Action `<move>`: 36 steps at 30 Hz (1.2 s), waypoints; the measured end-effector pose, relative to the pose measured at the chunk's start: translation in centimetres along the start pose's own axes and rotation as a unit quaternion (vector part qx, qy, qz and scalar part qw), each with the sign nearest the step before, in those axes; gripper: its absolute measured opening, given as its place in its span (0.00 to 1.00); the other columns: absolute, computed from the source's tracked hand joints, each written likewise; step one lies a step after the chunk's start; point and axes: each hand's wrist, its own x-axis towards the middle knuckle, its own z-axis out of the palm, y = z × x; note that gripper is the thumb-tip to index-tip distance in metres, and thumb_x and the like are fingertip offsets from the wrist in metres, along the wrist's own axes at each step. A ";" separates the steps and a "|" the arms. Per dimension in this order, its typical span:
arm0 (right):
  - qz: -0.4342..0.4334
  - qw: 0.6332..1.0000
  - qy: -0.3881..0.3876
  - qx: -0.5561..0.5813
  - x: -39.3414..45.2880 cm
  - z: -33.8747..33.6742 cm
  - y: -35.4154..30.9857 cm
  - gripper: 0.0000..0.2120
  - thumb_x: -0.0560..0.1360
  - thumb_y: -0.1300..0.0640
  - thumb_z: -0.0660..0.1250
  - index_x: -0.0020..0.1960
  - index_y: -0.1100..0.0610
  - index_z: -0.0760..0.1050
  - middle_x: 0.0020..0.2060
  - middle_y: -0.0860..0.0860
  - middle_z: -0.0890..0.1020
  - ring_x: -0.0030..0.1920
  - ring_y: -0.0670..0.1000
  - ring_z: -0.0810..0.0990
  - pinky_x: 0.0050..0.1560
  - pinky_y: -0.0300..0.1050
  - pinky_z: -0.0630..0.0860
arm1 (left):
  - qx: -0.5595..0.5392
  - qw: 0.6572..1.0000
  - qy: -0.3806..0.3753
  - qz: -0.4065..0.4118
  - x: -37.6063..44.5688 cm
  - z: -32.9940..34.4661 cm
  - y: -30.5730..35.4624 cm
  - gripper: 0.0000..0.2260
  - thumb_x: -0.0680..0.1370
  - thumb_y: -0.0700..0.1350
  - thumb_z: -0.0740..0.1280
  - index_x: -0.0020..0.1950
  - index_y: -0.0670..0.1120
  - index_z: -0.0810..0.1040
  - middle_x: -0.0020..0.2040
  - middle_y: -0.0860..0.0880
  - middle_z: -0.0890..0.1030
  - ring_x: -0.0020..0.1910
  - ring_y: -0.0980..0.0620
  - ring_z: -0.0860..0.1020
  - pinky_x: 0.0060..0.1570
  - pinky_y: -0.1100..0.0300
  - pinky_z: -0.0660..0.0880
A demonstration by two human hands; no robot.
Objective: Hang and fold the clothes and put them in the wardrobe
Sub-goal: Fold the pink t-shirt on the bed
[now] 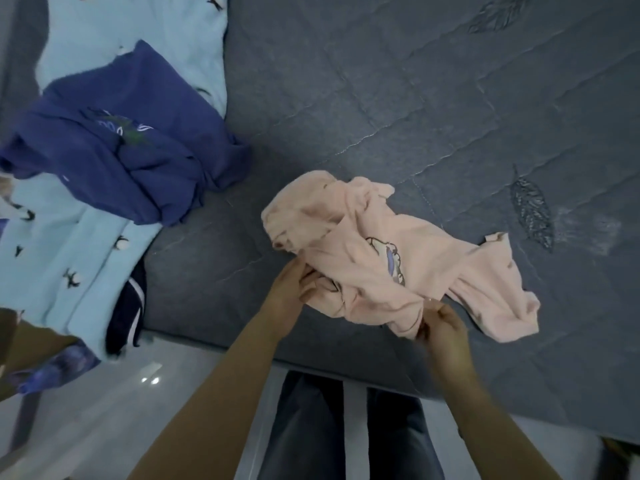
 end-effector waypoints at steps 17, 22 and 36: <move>-0.196 0.973 -0.063 -0.102 -0.3 2.4 -1.4 0.15 0.77 0.71 0.61 0.61 0.60 0.76 0.57 0.53 0.79 0.47 0.35 0.76 0.53 0.29 0.72 | 0.212 0.955 -0.104 0.177 -3.7 10.5 8.0 0.10 0.76 0.40 0.71 0.57 0.46 0.80 0.47 0.50 0.84 0.47 0.54 0.83 0.49 0.59 0.79; -0.112 0.993 -0.022 -0.016 0.5 0.5 -0.4 0.14 0.79 0.69 0.62 0.64 0.62 0.74 0.60 0.57 0.77 0.58 0.49 0.77 0.57 0.42 0.77 | 0.354 0.903 0.043 0.240 -0.6 10.9 10.2 0.11 0.78 0.38 0.68 0.60 0.45 0.78 0.54 0.46 0.82 0.54 0.52 0.79 0.60 0.60 0.75; -0.078 0.997 0.003 0.016 8.9 7.5 -6.6 0.20 0.75 0.50 0.71 0.57 0.57 0.64 0.50 0.56 0.77 0.51 0.56 0.79 0.56 0.52 0.77 | 0.743 0.635 0.011 0.211 8.4 13.7 12.4 0.20 0.79 0.60 0.61 0.65 0.50 0.74 0.60 0.48 0.79 0.57 0.47 0.76 0.54 0.55 0.71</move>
